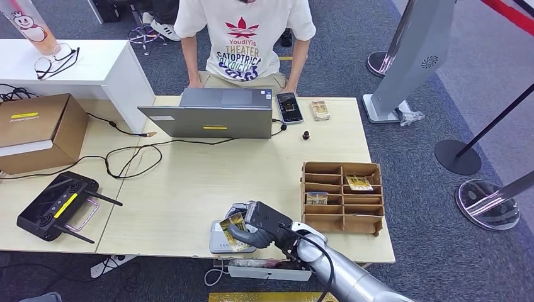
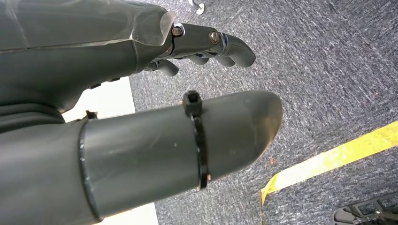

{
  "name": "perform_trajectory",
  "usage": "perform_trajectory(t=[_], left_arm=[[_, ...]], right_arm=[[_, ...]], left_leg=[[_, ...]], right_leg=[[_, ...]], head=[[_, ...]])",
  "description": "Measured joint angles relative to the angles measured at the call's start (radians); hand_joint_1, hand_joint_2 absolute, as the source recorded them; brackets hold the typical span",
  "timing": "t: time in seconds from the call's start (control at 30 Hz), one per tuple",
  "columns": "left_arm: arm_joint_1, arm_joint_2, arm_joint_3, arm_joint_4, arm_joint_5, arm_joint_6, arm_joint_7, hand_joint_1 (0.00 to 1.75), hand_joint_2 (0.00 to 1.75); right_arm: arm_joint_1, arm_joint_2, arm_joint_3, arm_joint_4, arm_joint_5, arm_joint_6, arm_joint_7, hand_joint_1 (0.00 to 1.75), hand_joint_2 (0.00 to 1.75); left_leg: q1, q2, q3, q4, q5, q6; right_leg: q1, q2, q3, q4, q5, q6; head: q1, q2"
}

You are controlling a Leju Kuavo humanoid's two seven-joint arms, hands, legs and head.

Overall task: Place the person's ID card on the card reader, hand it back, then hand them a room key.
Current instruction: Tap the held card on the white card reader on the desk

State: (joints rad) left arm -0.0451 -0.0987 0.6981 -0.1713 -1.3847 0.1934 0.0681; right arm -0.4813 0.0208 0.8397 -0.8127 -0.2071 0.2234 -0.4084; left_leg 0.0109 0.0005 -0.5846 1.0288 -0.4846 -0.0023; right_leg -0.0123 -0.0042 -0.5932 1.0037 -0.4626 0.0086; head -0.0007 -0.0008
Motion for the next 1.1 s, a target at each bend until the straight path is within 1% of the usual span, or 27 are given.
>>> perform_trajectory(t=[0.23,0.57,1.1], left_arm=[[0.000,0.000,0.000,0.000,0.000,0.000,0.000,0.00,0.00],[0.000,0.000,0.000,0.000,0.000,0.001,-0.003,0.00,0.00],[0.001,0.000,0.000,0.000,-0.011,0.006,-0.007,0.00,0.00]], right_arm=[[-0.024,0.027,0.003,0.064,-0.005,-0.018,-0.001,1.75,1.75],[-0.050,0.059,0.003,0.167,-0.007,-0.072,-0.012,1.75,1.75],[-0.056,0.067,0.002,0.270,0.008,-0.150,-0.032,1.75,1.75]], left_leg=[[0.000,0.000,0.000,0.000,0.000,0.000],[0.000,0.000,0.000,0.000,0.000,0.000],[0.000,0.000,0.000,0.000,0.000,0.000]], right_leg=[[0.000,0.000,0.000,0.000,0.000,0.000],[0.000,0.000,0.000,0.000,0.000,0.000],[0.000,0.000,0.000,0.000,0.000,0.000]], head=[[0.000,0.000],[0.000,0.000],[0.000,0.000]])
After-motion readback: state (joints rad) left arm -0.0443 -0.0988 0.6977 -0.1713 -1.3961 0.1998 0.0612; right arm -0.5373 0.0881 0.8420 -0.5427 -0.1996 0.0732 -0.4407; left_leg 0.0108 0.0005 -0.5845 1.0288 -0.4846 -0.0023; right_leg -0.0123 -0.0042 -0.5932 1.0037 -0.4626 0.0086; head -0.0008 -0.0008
